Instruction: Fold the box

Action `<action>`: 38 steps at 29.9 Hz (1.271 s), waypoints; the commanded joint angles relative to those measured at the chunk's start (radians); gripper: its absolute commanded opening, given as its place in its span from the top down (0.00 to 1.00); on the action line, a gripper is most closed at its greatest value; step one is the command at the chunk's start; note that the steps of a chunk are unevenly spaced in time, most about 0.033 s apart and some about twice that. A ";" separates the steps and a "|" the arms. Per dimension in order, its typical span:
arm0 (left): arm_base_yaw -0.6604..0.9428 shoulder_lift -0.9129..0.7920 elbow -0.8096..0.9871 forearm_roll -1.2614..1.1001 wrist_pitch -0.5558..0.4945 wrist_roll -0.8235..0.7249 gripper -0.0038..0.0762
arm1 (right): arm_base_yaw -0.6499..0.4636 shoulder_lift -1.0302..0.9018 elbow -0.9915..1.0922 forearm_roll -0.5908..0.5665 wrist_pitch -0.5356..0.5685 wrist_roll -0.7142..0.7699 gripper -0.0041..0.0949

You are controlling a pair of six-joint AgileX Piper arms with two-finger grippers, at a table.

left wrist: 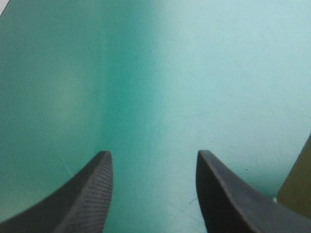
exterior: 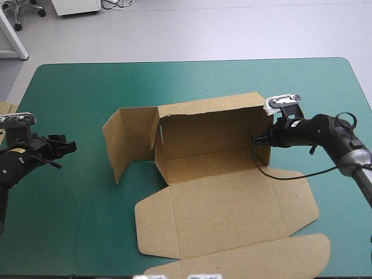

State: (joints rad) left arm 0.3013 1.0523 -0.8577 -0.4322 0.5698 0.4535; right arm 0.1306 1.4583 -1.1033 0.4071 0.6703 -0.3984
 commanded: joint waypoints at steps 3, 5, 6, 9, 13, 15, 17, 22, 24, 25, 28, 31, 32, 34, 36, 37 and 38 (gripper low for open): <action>-0.004 -0.017 -0.025 -0.033 -0.047 0.004 0.47 | -0.010 0.061 -0.126 -0.025 0.105 0.047 0.98; -0.006 -0.017 -0.025 -0.033 -0.047 0.004 0.47 | -0.010 0.084 -0.130 -0.027 0.108 0.047 0.98; -0.006 -0.017 -0.025 -0.036 -0.047 0.006 0.47 | -0.010 0.091 -0.130 -0.027 0.108 0.047 0.97; -0.006 -0.017 -0.025 -0.038 -0.042 0.006 0.47 | -0.010 0.106 -0.130 -0.027 0.109 0.047 0.88; -0.019 -0.017 -0.025 -0.043 -0.038 0.013 0.47 | -0.010 0.107 -0.132 -0.014 0.099 0.051 0.61; -0.026 -0.017 -0.025 -0.045 -0.038 0.016 0.47 | -0.010 0.107 -0.132 0.006 0.085 0.051 0.49; -0.036 -0.017 -0.025 -0.043 -0.040 0.025 0.47 | -0.008 0.107 -0.132 0.013 0.065 0.051 0.44; -0.036 -0.017 -0.025 -0.043 -0.040 0.025 0.47 | -0.008 0.107 -0.132 0.049 0.005 0.037 0.44; -0.036 -0.017 -0.025 -0.043 -0.040 0.027 0.47 | -0.008 0.107 -0.132 0.061 0.003 0.032 0.44; -0.036 -0.017 -0.025 -0.043 -0.040 0.027 0.47 | -0.008 0.107 -0.132 0.061 0.006 0.027 0.44; -0.036 -0.015 -0.025 -0.043 -0.040 0.027 0.47 | -0.008 0.096 -0.127 0.075 0.005 -0.006 0.44; -0.036 -0.004 -0.025 -0.045 -0.040 0.027 0.51 | -0.008 0.073 -0.125 0.104 -0.019 -0.039 0.44; -0.036 0.000 -0.025 -0.045 -0.040 0.027 0.53 | -0.008 0.058 -0.121 0.106 -0.036 -0.039 0.44; -0.036 0.002 -0.025 -0.048 -0.040 0.027 0.55 | -0.008 0.030 -0.096 0.104 -0.071 -0.042 0.44; -0.036 0.002 -0.025 -0.048 -0.047 0.027 0.56 | -0.008 -0.001 -0.058 0.101 -0.103 -0.043 0.44; -0.036 0.002 -0.025 -0.048 -0.049 0.027 0.56 | -0.008 -0.020 -0.029 0.103 -0.121 -0.050 0.44; -0.036 0.002 -0.025 -0.048 -0.051 0.027 0.56 | -0.008 -0.039 0.005 0.114 -0.141 -0.065 0.44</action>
State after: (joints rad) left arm 0.2719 1.0690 -0.8577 -0.4463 0.5773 0.4789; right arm 0.1298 1.4988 -1.1313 0.4914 0.6095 -0.4336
